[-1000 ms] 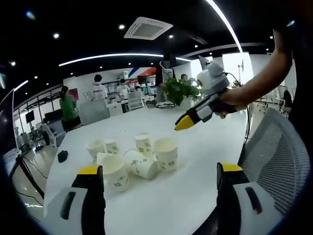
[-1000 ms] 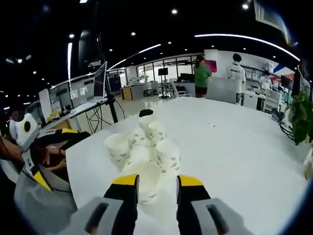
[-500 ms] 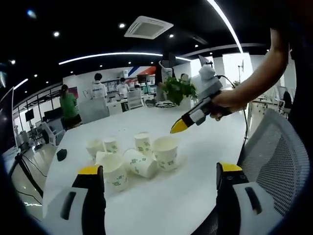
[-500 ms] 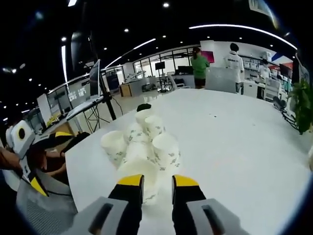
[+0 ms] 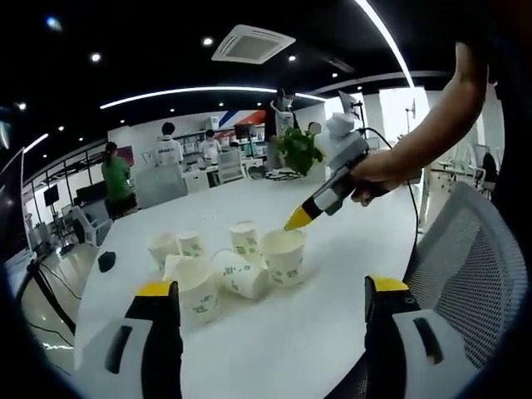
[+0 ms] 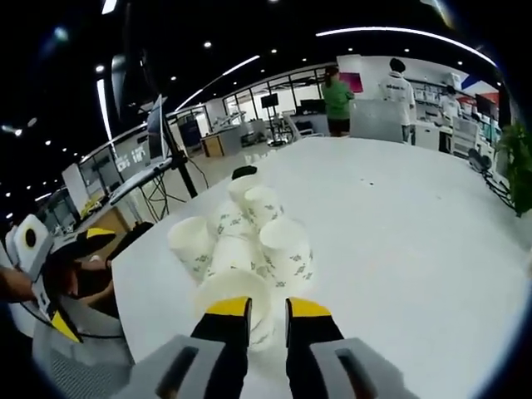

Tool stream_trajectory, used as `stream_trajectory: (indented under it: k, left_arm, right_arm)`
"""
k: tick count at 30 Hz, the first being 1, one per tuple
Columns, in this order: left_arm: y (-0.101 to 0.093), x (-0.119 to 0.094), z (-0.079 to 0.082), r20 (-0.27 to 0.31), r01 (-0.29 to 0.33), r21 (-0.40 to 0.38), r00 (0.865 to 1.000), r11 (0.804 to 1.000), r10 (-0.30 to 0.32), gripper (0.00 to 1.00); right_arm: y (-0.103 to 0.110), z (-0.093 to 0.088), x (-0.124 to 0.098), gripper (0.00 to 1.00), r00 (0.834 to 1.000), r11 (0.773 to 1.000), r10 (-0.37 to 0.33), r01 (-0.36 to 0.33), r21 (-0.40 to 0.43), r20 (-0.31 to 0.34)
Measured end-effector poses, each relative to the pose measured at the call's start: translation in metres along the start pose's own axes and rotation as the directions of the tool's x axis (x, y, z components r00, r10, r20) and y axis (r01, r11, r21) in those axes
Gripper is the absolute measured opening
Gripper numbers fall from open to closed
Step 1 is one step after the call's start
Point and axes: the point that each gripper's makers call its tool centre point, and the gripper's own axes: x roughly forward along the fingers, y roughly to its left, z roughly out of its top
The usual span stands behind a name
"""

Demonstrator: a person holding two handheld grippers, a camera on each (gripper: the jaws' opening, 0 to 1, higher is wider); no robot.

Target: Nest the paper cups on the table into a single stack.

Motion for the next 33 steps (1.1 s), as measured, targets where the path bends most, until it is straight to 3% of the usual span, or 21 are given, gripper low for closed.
stream_trajectory:
  k: [14, 21, 33]
  left_arm:
    - [0.002, 0.0, 0.0, 0.0, -0.006, -0.001, 1.0, 1.0, 0.006, 0.91]
    - [0.002, 0.0, -0.001, -0.001, -0.005, -0.005, 1.0, 1.0, 0.005, 0.9]
    - [0.0, 0.0, -0.001, -0.011, 0.0, 0.0, 1.0, 1.0, 0.0, 0.89]
  right_arm:
    - [0.004, -0.005, 0.011, 0.09, 0.999, 0.999, 0.01, -0.007, 0.042, -0.049]
    - [0.004, -0.007, 0.011, 0.0, 0.998, 0.997, 0.012, -0.008, 0.072, -0.054]
    - [0.001, -0.008, 0.004, 0.0, 0.998, 0.992, 0.029, -0.022, 0.124, -0.055]
